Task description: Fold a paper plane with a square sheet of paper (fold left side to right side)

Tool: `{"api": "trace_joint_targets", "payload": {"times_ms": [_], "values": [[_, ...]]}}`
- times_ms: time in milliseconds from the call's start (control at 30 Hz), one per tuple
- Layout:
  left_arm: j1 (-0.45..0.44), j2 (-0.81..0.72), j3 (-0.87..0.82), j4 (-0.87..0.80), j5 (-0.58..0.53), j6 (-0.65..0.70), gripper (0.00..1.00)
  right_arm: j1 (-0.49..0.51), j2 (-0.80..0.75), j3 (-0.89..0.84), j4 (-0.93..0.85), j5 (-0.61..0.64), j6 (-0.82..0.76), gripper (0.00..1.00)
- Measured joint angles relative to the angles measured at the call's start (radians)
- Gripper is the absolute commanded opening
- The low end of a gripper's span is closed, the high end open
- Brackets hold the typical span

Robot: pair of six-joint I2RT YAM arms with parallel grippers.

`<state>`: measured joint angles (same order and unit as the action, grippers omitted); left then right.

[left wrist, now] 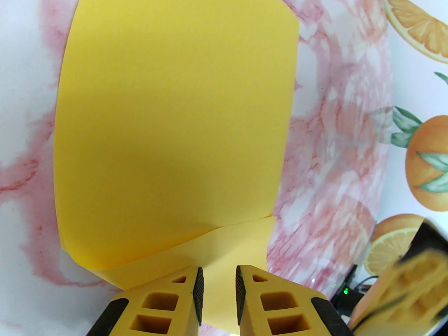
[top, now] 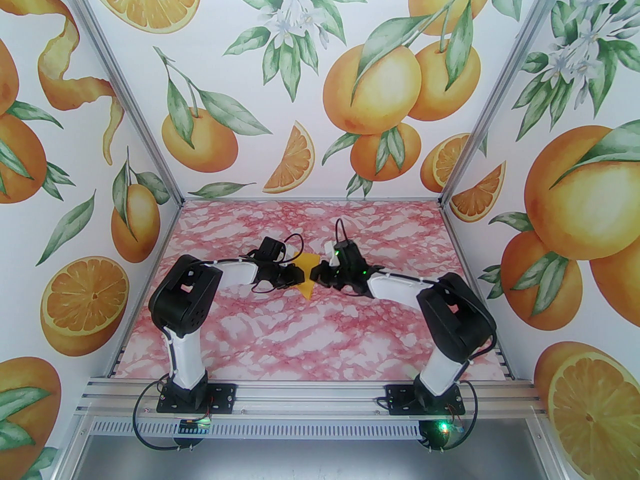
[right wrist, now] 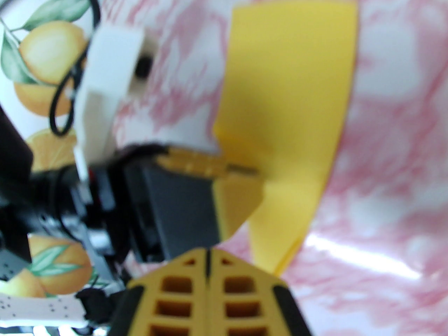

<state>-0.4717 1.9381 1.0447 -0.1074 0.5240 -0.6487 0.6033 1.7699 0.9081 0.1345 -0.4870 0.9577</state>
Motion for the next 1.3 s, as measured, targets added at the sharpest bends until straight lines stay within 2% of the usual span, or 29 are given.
{"api": "trace_joint_targets", "payload": {"times_ms": [233,567,600,633,733,800,933,1300], "values": [[0.014,0.0,-0.003,0.005,-0.008,0.0,0.24,0.023,0.055,-0.006,0.105,-0.01,0.119,0.0],[0.017,0.0,-0.003,0.006,-0.015,0.001,0.23,0.025,0.061,-0.056,0.217,-0.007,0.179,0.0],[0.017,0.0,-0.003,0.008,-0.014,0.0,0.22,0.027,0.06,-0.064,0.221,-0.005,0.179,0.0],[0.016,0.0,-0.003,0.014,-0.012,-0.002,0.16,0.032,0.06,-0.072,0.217,-0.004,0.179,0.0],[0.003,0.007,-0.003,0.019,-0.012,-0.006,0.14,0.048,0.06,-0.088,0.21,-0.003,0.179,0.0],[-0.003,0.009,-0.003,0.023,-0.011,-0.003,0.06,0.056,0.06,-0.092,0.211,-0.003,0.18,0.0],[-0.006,0.011,-0.005,0.027,-0.008,-0.006,0.03,0.057,0.06,-0.093,0.211,-0.002,0.18,0.0],[-0.006,0.011,-0.005,0.028,-0.008,-0.007,0.08,0.042,0.062,-0.09,0.192,0.017,0.169,0.0]]}}
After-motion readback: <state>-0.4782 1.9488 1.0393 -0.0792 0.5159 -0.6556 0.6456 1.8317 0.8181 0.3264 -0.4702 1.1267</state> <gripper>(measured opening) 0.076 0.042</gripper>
